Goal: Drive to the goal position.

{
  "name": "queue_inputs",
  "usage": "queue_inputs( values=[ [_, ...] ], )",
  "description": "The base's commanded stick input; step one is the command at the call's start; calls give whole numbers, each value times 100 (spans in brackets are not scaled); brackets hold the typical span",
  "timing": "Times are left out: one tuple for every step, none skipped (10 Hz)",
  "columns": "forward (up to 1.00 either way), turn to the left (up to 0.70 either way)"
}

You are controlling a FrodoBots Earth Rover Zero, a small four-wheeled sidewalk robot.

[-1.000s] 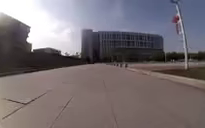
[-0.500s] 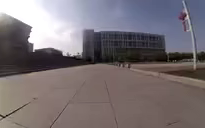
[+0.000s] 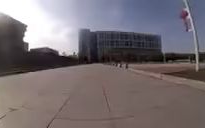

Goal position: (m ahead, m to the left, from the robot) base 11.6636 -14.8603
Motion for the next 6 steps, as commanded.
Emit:
queue_inputs(
  values=[
    [100,-31],
    [100,-7],
    [100,0],
    [100,0],
    [100,0],
    [100,0]
  ],
)
